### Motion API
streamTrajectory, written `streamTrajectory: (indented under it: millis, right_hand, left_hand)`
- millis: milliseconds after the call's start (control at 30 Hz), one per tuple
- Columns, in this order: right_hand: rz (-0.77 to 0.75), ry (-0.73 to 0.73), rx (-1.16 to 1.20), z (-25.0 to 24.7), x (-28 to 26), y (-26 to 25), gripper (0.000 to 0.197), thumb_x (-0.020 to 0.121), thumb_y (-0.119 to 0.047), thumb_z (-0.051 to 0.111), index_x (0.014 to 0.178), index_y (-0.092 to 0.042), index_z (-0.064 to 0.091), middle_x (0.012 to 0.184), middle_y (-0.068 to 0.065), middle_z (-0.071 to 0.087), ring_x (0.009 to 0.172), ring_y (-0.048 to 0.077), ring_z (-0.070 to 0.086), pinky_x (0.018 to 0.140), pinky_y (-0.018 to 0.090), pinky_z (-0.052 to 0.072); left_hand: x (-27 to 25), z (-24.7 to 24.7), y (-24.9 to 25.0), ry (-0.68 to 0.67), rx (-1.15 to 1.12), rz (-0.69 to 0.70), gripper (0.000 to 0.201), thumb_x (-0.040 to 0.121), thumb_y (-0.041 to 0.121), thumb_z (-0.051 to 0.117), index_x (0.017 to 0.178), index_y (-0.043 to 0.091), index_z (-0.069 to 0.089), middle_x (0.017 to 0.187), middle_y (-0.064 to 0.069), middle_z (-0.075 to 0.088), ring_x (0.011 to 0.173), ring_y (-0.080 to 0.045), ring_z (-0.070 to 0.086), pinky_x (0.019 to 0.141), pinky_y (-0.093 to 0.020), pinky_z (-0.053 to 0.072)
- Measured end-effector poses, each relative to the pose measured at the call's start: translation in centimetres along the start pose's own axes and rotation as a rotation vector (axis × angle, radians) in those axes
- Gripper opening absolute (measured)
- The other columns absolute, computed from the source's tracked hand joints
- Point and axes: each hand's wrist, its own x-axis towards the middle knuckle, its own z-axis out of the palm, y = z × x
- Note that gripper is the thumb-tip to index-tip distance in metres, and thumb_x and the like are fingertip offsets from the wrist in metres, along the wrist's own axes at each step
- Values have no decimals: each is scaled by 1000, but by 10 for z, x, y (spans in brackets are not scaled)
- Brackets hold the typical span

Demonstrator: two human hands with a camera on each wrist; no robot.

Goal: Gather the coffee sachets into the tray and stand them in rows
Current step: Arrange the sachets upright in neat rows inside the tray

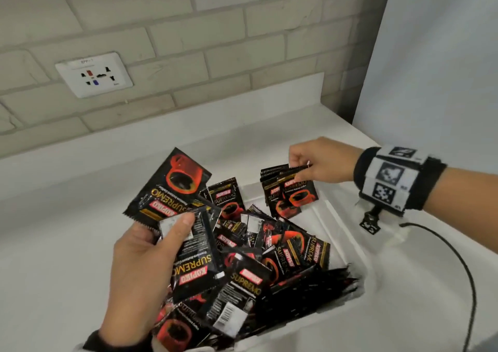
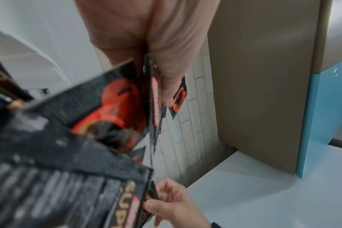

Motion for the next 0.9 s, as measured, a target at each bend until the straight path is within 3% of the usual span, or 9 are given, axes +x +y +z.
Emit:
streamTrajectory:
  millis: [133, 267, 367, 433, 600, 700, 900]
  right_hand:
    - [-42, -60, -58, 16, 6, -1, 20, 87, -29, 61, 78, -29, 43, 75, -14, 46, 80, 14, 47, 60, 25, 33]
    - [-95, -50, -288, 22, 12, 0, 16, 89, -39, 54, 89, -25, 47, 67, -14, 44, 74, 15, 46, 54, 22, 28]
    - [-219, -43, -537, 24, 14, 2, 24, 91, -42, 49, 103, -23, 53, 89, -8, 59, 87, 17, 52, 72, 26, 37]
    - [-265, -60, -635, 25, 15, 2, 27, 91, -42, 49, 109, -23, 53, 104, -7, 60, 99, 17, 52, 82, 30, 37]
    - [-290, -58, -754, 30, 17, -2, 30, 89, -45, 50, 109, -23, 55, 105, -5, 62, 99, 19, 56, 79, 29, 33]
    - [-260, -18, -747, 32, 18, -3, 27, 89, -43, 50, 106, -22, 57, 102, -4, 64, 96, 20, 58, 74, 29, 29]
    - [-221, 18, -770, 31, 18, -6, 29, 87, -45, 49, 101, -20, 55, 96, -2, 64, 90, 22, 58, 71, 29, 28]
  left_hand:
    - [0, -3, 3, 27, -17, -1, 5, 77, 10, 65, 76, 15, 64, 59, 6, 70, 48, -7, 65, 40, -15, 46]
    - [-1, -3, 3, 42, -19, -27, 3, 78, 10, 65, 79, 13, 64, 57, 6, 69, 45, -6, 64, 37, -13, 45]
    - [-3, -3, 1, 44, 16, -33, 5, 80, 12, 65, 83, 9, 64, 52, 10, 67, 41, -3, 61, 34, -11, 40]
    - [-4, -4, 0, 48, 21, -51, 7, 80, 12, 65, 85, 8, 64, 52, 10, 67, 41, -3, 61, 33, -11, 40]
    - [-1, -8, -3, 69, 8, -105, 8, 76, 15, 66, 83, 13, 64, 61, 3, 71, 48, -11, 66, 38, -20, 48]
    - [1, -9, -5, 71, 17, -113, 14, 71, 20, 66, 84, 14, 65, 65, 2, 72, 52, -14, 68, 52, -28, 50]
    - [2, -11, -7, 74, -27, -108, 12, 70, 18, 66, 82, 15, 65, 64, 3, 72, 51, -13, 67, 40, -19, 49]
